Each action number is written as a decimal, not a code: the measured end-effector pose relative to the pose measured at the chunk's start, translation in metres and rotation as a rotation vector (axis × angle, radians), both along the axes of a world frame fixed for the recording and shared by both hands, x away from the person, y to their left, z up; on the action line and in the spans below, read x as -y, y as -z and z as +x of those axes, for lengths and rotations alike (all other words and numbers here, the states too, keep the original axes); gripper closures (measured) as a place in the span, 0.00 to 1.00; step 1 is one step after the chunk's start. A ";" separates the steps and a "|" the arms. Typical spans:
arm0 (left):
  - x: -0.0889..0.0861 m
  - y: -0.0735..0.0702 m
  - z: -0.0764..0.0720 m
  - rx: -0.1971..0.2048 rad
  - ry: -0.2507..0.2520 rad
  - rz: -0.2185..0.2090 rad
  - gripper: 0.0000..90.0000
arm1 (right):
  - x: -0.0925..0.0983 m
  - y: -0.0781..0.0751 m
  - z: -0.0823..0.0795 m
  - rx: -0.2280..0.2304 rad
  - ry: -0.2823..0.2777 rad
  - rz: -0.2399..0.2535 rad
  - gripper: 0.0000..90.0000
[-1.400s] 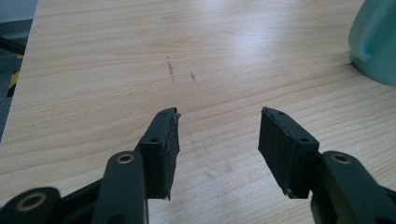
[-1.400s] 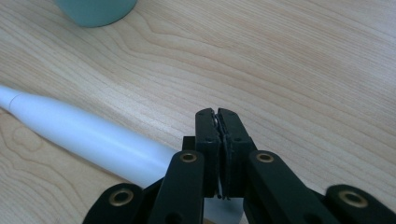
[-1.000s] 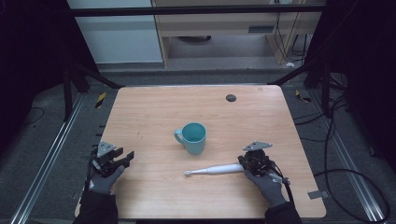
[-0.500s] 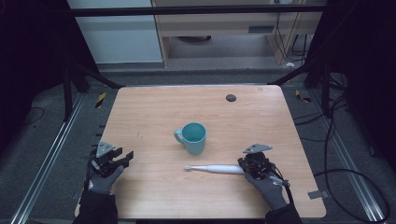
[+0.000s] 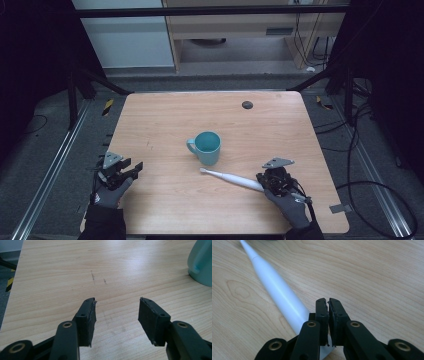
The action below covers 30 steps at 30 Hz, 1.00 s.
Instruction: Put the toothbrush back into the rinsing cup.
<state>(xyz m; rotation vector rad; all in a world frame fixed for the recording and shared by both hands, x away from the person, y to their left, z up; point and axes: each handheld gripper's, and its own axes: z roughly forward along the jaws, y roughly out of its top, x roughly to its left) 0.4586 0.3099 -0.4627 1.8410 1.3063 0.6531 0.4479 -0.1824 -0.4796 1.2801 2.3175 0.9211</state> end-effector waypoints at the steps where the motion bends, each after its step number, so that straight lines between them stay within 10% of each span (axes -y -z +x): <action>1: 0.000 0.000 0.000 0.000 0.000 0.000 0.53 | 0.000 0.000 0.000 -0.001 -0.001 0.004 0.96; 30: 0.001 -0.001 0.000 0.001 0.000 -0.003 0.53 | 0.004 -0.009 0.000 0.026 -0.006 0.005 0.89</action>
